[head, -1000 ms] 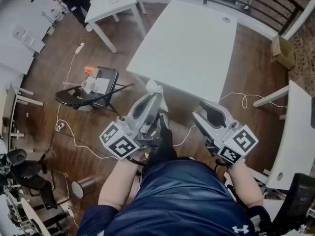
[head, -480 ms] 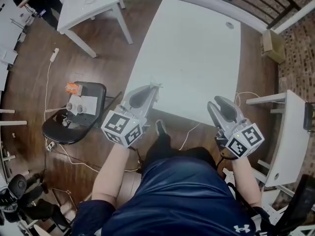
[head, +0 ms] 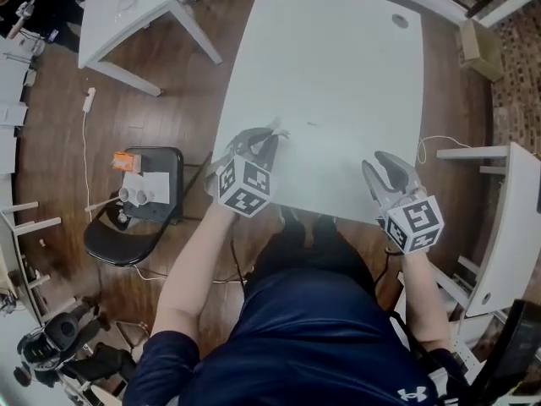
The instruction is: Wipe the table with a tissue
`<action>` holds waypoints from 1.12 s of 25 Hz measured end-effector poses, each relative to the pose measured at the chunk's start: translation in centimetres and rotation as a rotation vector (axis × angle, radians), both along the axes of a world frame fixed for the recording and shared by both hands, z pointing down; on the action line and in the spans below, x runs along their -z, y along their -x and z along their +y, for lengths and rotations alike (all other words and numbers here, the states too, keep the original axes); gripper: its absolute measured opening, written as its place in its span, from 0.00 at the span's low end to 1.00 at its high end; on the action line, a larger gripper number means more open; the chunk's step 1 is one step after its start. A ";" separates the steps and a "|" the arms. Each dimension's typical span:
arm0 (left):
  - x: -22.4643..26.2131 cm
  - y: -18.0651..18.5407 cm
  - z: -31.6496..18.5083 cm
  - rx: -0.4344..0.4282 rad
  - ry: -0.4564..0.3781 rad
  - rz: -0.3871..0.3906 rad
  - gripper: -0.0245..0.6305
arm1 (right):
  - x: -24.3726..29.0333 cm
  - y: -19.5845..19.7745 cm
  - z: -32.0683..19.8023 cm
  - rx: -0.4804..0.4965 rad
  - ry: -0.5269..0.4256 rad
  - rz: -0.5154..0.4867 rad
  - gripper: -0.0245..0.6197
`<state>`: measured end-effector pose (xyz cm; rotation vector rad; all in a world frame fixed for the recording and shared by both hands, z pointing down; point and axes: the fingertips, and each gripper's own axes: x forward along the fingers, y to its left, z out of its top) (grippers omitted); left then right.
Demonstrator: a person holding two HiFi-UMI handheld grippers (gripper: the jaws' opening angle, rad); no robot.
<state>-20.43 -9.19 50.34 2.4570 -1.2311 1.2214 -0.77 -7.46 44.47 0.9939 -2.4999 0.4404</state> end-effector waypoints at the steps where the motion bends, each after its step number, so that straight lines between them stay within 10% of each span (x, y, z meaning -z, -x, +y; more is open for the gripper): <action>1: -1.1 0.1 -0.5 -0.021 0.022 -0.055 0.06 | -1.1 -0.5 -0.6 0.005 -0.001 0.034 0.23; 9: -8.2 0.0 -2.5 -0.294 0.183 -0.426 0.06 | -6.7 -3.7 -6.3 0.042 0.008 0.282 0.13; 13: -10.3 0.4 -3.5 -0.380 0.227 -0.534 0.06 | -8.4 -3.9 -7.1 0.029 0.052 0.244 0.10; 21: -12.3 4.9 -7.0 -0.049 0.262 -0.679 0.06 | -7.9 -2.6 -8.7 -0.022 0.059 0.144 0.09; 28: -13.1 2.8 -6.3 -0.166 0.262 -0.739 0.06 | -7.2 -2.8 -9.5 -0.053 0.059 0.050 0.08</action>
